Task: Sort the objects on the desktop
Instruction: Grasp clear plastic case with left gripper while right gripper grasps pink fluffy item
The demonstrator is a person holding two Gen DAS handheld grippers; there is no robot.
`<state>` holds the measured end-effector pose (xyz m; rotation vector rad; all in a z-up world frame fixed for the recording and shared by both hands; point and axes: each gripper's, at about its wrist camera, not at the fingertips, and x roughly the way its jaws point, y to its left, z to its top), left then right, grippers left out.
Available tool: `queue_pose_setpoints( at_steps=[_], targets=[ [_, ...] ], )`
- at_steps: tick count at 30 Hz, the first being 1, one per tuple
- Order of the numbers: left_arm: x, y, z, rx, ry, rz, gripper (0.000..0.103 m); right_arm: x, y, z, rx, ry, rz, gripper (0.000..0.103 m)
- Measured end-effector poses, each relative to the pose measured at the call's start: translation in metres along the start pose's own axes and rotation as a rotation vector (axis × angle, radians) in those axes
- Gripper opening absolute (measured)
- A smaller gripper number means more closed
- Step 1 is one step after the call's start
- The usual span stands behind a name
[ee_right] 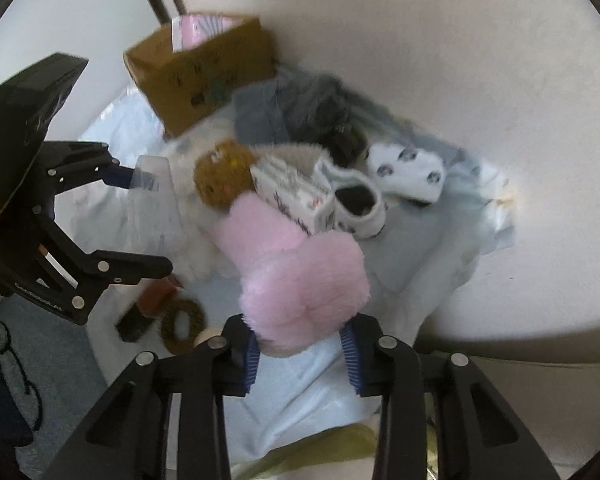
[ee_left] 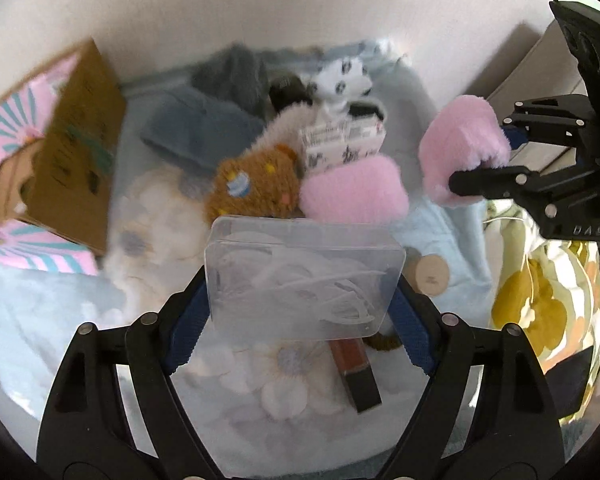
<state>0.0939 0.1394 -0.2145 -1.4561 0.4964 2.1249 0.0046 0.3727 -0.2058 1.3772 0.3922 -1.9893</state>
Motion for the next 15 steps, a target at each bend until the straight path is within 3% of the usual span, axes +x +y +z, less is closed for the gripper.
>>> queue_pose_setpoints(
  at_steps=[7, 15],
  targets=[
    [-0.052, 0.012, 0.016, 0.028, -0.061, 0.014, 0.081, -0.049, 0.007, 0.023, 0.106, -0.053, 0.007, 0.032],
    [-0.083, 0.041, 0.039, 0.050, -0.126, 0.019, 0.081, -0.066, 0.039, 0.056, 0.100, -0.101, -0.026, 0.032]
  ],
)
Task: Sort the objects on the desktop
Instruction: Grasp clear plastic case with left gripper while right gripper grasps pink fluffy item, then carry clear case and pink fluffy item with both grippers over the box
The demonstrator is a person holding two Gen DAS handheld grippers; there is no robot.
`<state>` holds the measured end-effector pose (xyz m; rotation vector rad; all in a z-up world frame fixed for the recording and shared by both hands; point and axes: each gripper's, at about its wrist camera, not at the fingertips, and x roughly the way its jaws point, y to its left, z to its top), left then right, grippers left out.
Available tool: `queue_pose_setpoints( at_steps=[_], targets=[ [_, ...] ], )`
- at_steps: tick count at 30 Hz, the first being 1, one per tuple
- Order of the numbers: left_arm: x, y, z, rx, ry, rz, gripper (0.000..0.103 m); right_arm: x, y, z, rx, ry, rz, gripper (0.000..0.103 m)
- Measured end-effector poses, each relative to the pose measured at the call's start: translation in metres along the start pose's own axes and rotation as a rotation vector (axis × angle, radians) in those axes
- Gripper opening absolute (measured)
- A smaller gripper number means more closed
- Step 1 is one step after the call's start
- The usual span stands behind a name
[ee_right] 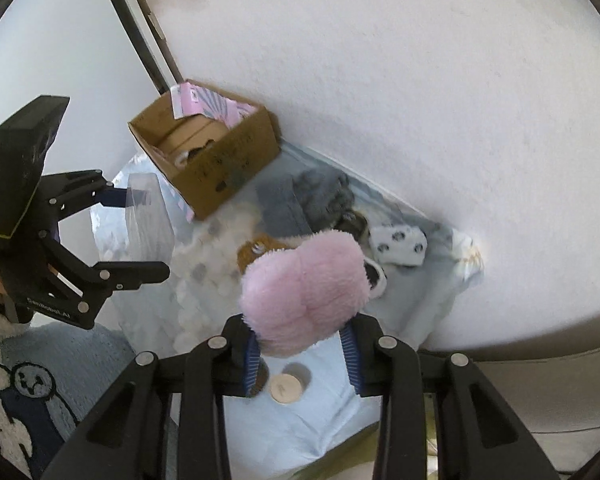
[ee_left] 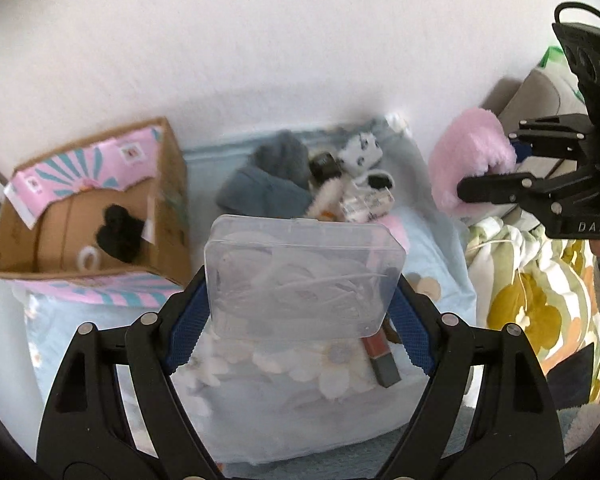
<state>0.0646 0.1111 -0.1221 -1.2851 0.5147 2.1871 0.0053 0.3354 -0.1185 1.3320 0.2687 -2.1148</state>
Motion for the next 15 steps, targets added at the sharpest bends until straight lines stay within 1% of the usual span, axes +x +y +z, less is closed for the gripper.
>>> queue_pose_setpoints(
  at_steps=[5, 9, 15],
  targets=[
    [-0.018, 0.032, 0.010, -0.021, -0.036, 0.016, 0.081, -0.006, 0.017, 0.025, -0.008, -0.013, -0.008, 0.032],
    [-0.034, 0.067, 0.016, -0.050, -0.064, 0.030, 0.081, -0.009, 0.034, 0.053, -0.015, -0.021, -0.032, 0.032],
    [-0.055, 0.116, 0.024, -0.064, -0.085, 0.071, 0.081, -0.003, 0.068, 0.097, -0.041, -0.041, -0.014, 0.032]
  ],
)
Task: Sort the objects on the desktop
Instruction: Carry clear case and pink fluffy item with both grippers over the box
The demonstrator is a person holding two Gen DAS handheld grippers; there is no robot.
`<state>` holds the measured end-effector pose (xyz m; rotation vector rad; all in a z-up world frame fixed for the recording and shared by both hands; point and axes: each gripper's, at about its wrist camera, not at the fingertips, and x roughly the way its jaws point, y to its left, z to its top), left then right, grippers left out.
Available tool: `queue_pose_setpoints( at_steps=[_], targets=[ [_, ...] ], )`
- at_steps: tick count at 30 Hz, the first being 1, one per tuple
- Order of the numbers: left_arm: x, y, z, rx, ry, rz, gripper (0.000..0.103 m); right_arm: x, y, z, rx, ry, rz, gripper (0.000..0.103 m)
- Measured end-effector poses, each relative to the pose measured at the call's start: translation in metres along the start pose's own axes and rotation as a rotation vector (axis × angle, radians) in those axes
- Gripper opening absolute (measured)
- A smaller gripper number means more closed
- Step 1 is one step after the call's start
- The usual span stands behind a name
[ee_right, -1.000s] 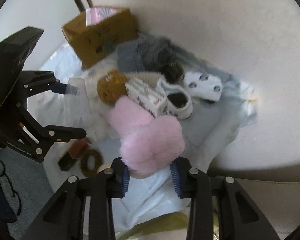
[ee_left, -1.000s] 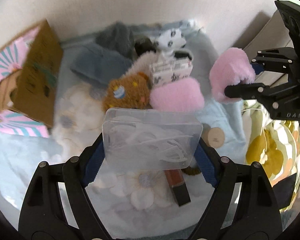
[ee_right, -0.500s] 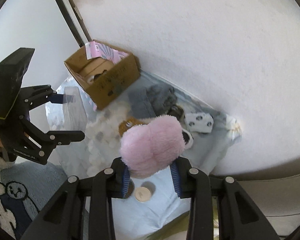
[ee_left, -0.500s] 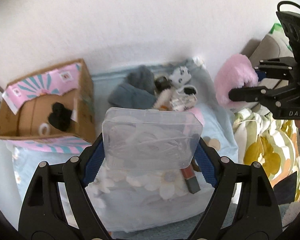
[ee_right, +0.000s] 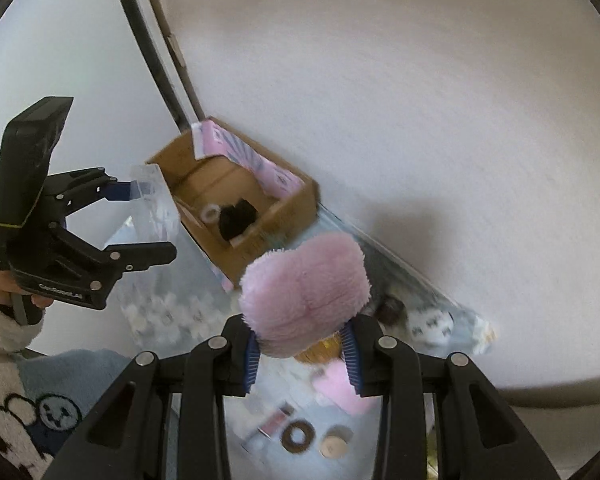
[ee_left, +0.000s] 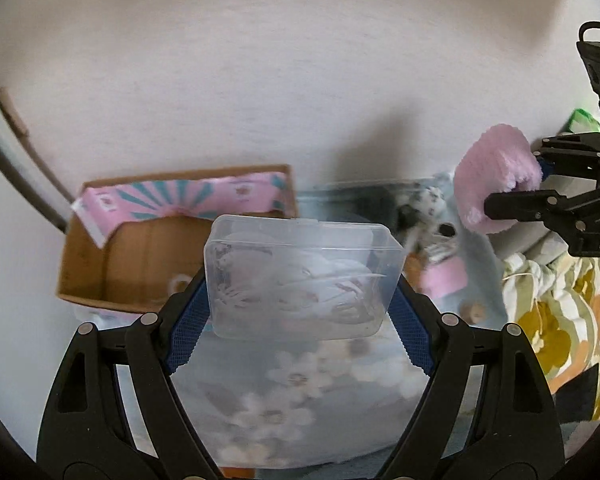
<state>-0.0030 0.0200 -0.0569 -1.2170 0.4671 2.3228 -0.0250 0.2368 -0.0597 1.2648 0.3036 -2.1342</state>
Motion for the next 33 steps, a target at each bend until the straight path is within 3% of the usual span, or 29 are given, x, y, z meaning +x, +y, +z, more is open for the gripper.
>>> queue_pose_setpoints(
  at_steps=[14, 33],
  targets=[
    [-0.004, 0.099, 0.010, -0.030, -0.005, 0.051, 0.081, 0.059, 0.069, 0.082, -0.059, 0.027, 0.022, 0.032],
    [0.077, 0.190, 0.013, -0.048, 0.098, 0.042, 0.081, 0.176, 0.119, 0.138, -0.021, 0.136, 0.047, 0.032]
  ],
)
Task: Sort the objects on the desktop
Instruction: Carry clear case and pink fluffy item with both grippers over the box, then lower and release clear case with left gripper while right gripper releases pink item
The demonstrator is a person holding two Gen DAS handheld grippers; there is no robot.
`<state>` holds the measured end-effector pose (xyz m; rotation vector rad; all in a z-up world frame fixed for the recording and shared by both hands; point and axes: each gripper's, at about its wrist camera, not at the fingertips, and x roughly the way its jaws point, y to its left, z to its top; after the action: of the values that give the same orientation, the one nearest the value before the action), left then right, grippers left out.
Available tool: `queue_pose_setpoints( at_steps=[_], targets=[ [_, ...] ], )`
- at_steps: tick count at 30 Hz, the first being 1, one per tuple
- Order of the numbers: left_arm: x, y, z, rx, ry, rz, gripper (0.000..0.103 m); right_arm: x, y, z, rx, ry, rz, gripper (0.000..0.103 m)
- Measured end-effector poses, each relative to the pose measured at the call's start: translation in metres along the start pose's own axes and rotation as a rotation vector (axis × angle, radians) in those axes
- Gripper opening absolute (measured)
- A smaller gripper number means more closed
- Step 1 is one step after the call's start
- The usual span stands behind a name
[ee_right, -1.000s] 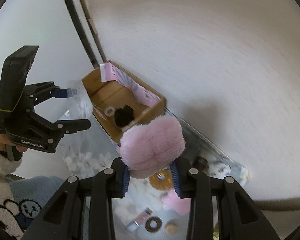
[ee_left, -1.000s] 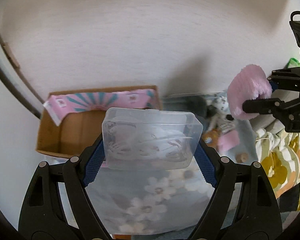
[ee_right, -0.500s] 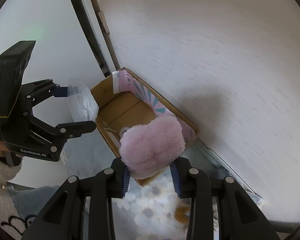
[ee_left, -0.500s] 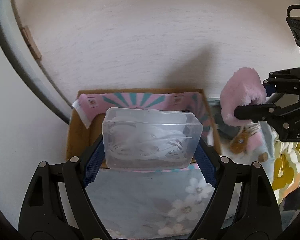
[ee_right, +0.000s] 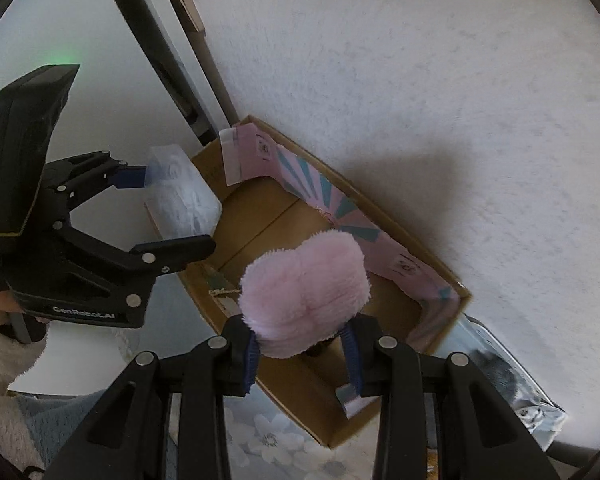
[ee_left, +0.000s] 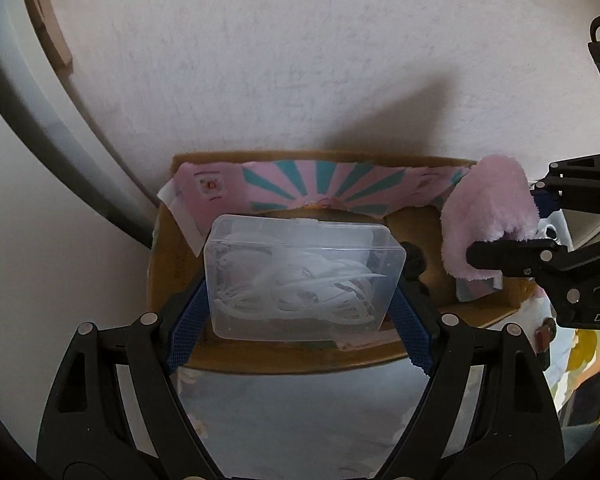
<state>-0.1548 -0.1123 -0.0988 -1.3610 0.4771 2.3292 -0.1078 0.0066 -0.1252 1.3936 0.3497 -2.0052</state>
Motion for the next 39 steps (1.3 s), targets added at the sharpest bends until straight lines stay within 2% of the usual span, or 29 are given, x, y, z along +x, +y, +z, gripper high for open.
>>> queue_pose_setpoints(
  at_steps=[8, 15, 18, 19, 20, 21, 23, 25, 27, 29, 34, 39],
  targets=[
    [0.027, 0.013, -0.007, 0.013, 0.027, -0.003, 0.082, 0.040, 0.004, 0.009, 0.010, 0.052, 0.029, 0.033],
    [0.045, 0.023, -0.011, 0.003, 0.050, -0.008, 0.082, 0.057, 0.006, 0.006, 0.021, 0.097, 0.018, 0.033],
    [0.052, 0.026, -0.012, -0.010, 0.079, -0.038, 0.083, 0.054, 0.004, 0.001, 0.023, 0.105, 0.008, 0.034],
    [0.053, 0.026, -0.012, -0.021, 0.089, -0.050, 0.087, 0.056, 0.004, 0.002, 0.026, 0.108, 0.003, 0.040],
    [0.054, 0.026, -0.012, -0.028, 0.092, -0.055, 0.097, 0.057, 0.003, 0.002, 0.033, 0.118, -0.013, 0.041],
    [0.054, 0.025, -0.012, -0.034, 0.089, -0.056, 0.102, 0.059, 0.001, 0.003, 0.039, 0.132, -0.024, 0.042],
    [0.052, 0.024, -0.011, -0.040, 0.070, -0.058, 0.103, 0.062, 0.000, 0.001, 0.050, 0.149, -0.038, 0.049],
    [0.052, 0.022, -0.010, -0.035, 0.075, -0.043, 0.103, 0.061, -0.001, -0.001, 0.070, 0.145, -0.037, 0.069],
    [0.052, 0.019, -0.010, -0.022, 0.073, -0.020, 0.103, 0.058, -0.003, -0.003, 0.094, 0.127, -0.032, 0.081],
    [0.050, 0.016, -0.012, -0.015, 0.066, -0.004, 0.103, 0.052, -0.005, -0.007, 0.107, 0.103, -0.029, 0.083],
    [0.035, 0.012, -0.012, 0.003, 0.048, 0.035, 0.103, 0.040, -0.006, -0.008, 0.098, 0.053, -0.037, 0.101],
    [0.015, 0.007, -0.010, 0.004, 0.018, 0.031, 0.103, 0.016, -0.007, -0.011, 0.086, -0.017, 0.005, 0.102]
  ],
)
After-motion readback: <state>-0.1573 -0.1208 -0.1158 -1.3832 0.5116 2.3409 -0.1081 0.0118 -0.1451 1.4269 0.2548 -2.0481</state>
